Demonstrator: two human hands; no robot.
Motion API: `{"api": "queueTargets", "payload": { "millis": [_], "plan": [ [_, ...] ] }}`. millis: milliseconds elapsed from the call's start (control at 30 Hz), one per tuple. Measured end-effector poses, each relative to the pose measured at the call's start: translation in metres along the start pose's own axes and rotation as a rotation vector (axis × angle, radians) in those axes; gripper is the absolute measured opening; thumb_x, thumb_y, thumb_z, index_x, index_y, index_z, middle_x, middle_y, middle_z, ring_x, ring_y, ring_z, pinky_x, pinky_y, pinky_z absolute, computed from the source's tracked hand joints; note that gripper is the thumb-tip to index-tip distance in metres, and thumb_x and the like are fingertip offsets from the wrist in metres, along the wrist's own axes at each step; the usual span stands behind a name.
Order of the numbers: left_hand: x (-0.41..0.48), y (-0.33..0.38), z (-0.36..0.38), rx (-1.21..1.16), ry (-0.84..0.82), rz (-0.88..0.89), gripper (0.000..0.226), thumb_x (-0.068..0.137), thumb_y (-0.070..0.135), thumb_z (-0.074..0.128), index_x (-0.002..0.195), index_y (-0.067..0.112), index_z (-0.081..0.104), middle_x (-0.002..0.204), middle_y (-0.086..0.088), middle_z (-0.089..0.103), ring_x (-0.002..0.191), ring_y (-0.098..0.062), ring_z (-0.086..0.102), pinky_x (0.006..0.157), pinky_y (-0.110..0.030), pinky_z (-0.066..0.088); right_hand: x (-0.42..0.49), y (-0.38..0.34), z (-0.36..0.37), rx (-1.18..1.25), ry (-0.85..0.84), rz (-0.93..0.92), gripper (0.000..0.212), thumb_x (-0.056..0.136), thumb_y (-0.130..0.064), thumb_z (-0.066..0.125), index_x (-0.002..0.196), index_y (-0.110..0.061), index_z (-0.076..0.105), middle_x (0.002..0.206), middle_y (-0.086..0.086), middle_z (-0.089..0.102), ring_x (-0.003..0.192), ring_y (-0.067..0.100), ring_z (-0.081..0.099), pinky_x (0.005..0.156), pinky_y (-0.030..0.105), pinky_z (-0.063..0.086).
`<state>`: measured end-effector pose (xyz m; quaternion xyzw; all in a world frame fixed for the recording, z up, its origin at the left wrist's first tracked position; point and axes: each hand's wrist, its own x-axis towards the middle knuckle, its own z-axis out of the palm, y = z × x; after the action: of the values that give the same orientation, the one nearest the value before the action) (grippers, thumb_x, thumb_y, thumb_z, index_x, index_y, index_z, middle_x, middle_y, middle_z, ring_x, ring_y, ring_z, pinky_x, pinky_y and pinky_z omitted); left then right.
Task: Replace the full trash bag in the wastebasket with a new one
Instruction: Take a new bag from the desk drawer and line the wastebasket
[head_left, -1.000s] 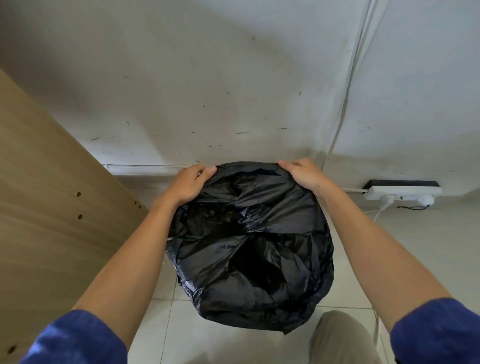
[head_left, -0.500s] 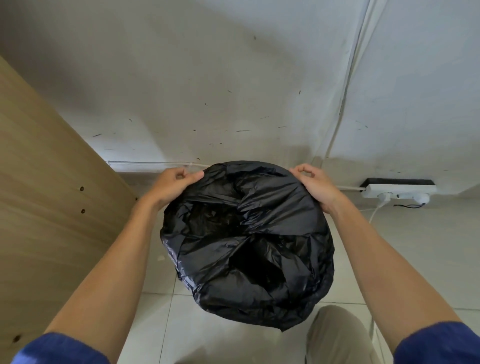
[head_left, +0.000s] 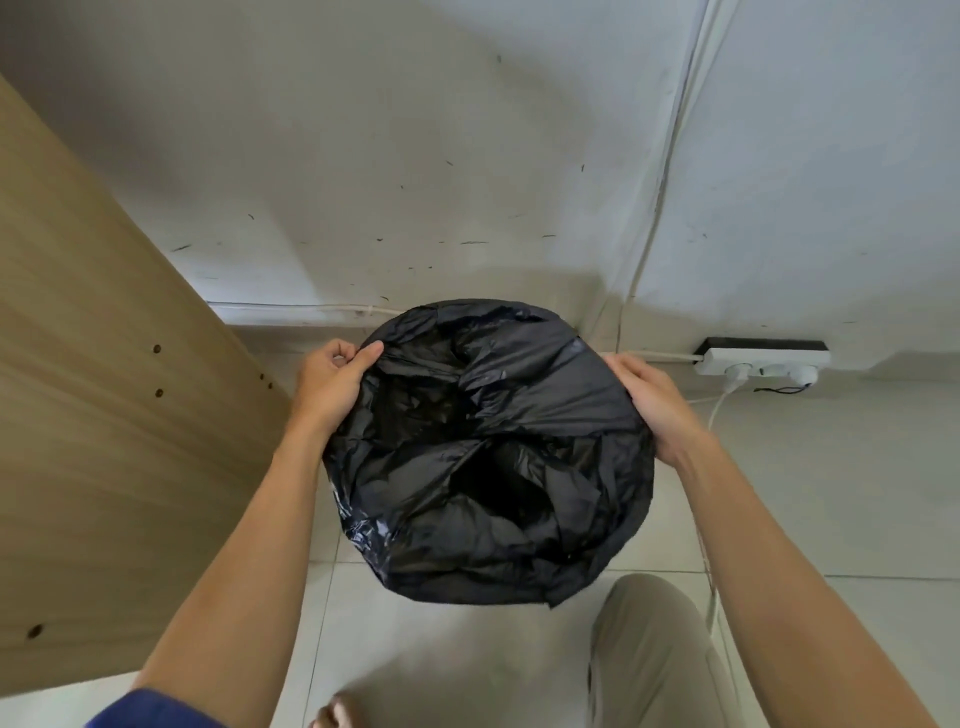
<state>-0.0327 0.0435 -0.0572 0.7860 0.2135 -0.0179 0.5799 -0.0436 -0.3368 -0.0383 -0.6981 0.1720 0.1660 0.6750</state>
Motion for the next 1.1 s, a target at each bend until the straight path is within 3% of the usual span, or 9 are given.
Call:
{"api": "queueTargets", "payload": {
  "millis": [233, 367, 433, 533, 600, 733, 867, 933, 1100],
  "plan": [
    [-0.008, 0.011, 0.003, -0.010, 0.040, -0.052, 0.047, 0.074, 0.058, 0.082, 0.080, 0.023, 0.051, 0.082, -0.003, 0.065, 0.081, -0.022, 0.063, 0.075, -0.035, 0.049, -0.045, 0.051, 0.015, 0.297, 0.164, -0.002, 0.006, 0.105, -0.019, 0.056, 0.108, -0.018, 0.060, 0.095, 0.008, 0.074, 0.081, 0.020, 0.070, 0.059, 0.026, 0.054],
    [-0.029, 0.012, -0.004, -0.028, -0.013, -0.138, 0.047, 0.081, 0.064, 0.074, 0.082, 0.018, 0.062, 0.092, -0.004, 0.071, 0.090, -0.024, 0.067, 0.088, -0.037, 0.052, -0.062, 0.059, 0.030, 0.438, 0.188, 0.061, 0.034, 0.108, -0.039, 0.049, 0.112, -0.013, 0.071, 0.108, 0.007, 0.078, 0.106, 0.030, 0.073, 0.083, 0.037, 0.057],
    [-0.050, 0.013, -0.010, -0.083, -0.034, -0.206, 0.053, 0.085, 0.062, 0.072, 0.099, 0.010, 0.073, 0.100, -0.004, 0.076, 0.097, -0.023, 0.071, 0.093, -0.040, 0.056, -0.074, 0.058, 0.035, 0.528, 0.187, 0.078, 0.044, 0.105, -0.048, 0.049, 0.113, -0.012, 0.072, 0.112, 0.009, 0.078, 0.105, 0.028, 0.074, 0.090, 0.042, 0.057],
    [-0.084, 0.003, -0.016, -0.156, -0.020, -0.261, 0.056, 0.087, 0.063, 0.069, 0.109, 0.011, 0.075, 0.103, -0.003, 0.077, 0.098, -0.022, 0.072, 0.087, -0.037, 0.058, -0.087, 0.056, 0.045, 0.398, 0.313, -0.038, 0.031, 0.103, -0.035, 0.060, 0.109, -0.007, 0.073, 0.105, 0.006, 0.078, 0.095, 0.020, 0.074, 0.081, 0.031, 0.059],
    [-0.109, -0.008, -0.015, -0.163, 0.061, -0.287, 0.058, 0.085, 0.070, 0.064, 0.109, 0.019, 0.074, 0.110, -0.003, 0.075, 0.105, -0.027, 0.069, 0.096, -0.043, 0.055, -0.092, 0.053, 0.053, 0.318, 0.420, -0.081, 0.031, 0.103, -0.034, 0.061, 0.096, -0.004, 0.069, 0.085, 0.002, 0.071, 0.075, 0.012, 0.065, 0.067, 0.023, 0.053],
    [-0.166, -0.022, 0.010, 0.038, 0.334, -0.250, 0.064, 0.099, 0.062, 0.049, 0.130, 0.008, 0.062, 0.132, -0.019, 0.062, 0.125, -0.042, 0.055, 0.104, -0.048, 0.044, -0.092, 0.045, 0.061, 0.211, 0.514, -0.124, 0.040, 0.103, -0.035, 0.059, 0.070, -0.012, 0.055, 0.068, 0.000, 0.055, 0.065, 0.012, 0.049, 0.068, 0.029, 0.041],
    [-0.188, -0.019, 0.036, -0.050, 0.414, -0.237, 0.051, 0.108, 0.043, 0.042, 0.137, 0.002, 0.052, 0.132, -0.025, 0.060, 0.124, -0.046, 0.054, 0.098, -0.049, 0.045, -0.098, 0.042, 0.062, 0.162, 0.460, -0.078, 0.022, 0.097, -0.037, 0.067, 0.103, -0.015, 0.068, 0.093, -0.001, 0.069, 0.088, 0.017, 0.067, 0.076, 0.030, 0.051],
    [-0.180, -0.016, 0.042, -0.084, 0.448, -0.249, 0.051, 0.109, 0.041, 0.040, 0.135, 0.000, 0.053, 0.130, -0.026, 0.061, 0.122, -0.046, 0.056, 0.096, -0.049, 0.046, -0.108, 0.050, 0.061, 0.202, 0.409, -0.103, 0.027, 0.093, -0.032, 0.074, 0.116, -0.020, 0.065, 0.103, 0.006, 0.074, 0.093, 0.022, 0.074, 0.077, 0.034, 0.060],
    [-0.163, -0.004, 0.048, -0.091, 0.455, -0.208, 0.054, 0.109, 0.043, 0.040, 0.136, -0.001, 0.055, 0.133, -0.025, 0.061, 0.124, -0.044, 0.056, 0.098, -0.048, 0.046, -0.128, 0.072, 0.064, 0.299, 0.340, -0.139, 0.031, 0.097, -0.021, 0.072, 0.127, -0.020, 0.063, 0.100, 0.006, 0.079, 0.094, 0.021, 0.078, 0.078, 0.035, 0.061]
  ]
}}
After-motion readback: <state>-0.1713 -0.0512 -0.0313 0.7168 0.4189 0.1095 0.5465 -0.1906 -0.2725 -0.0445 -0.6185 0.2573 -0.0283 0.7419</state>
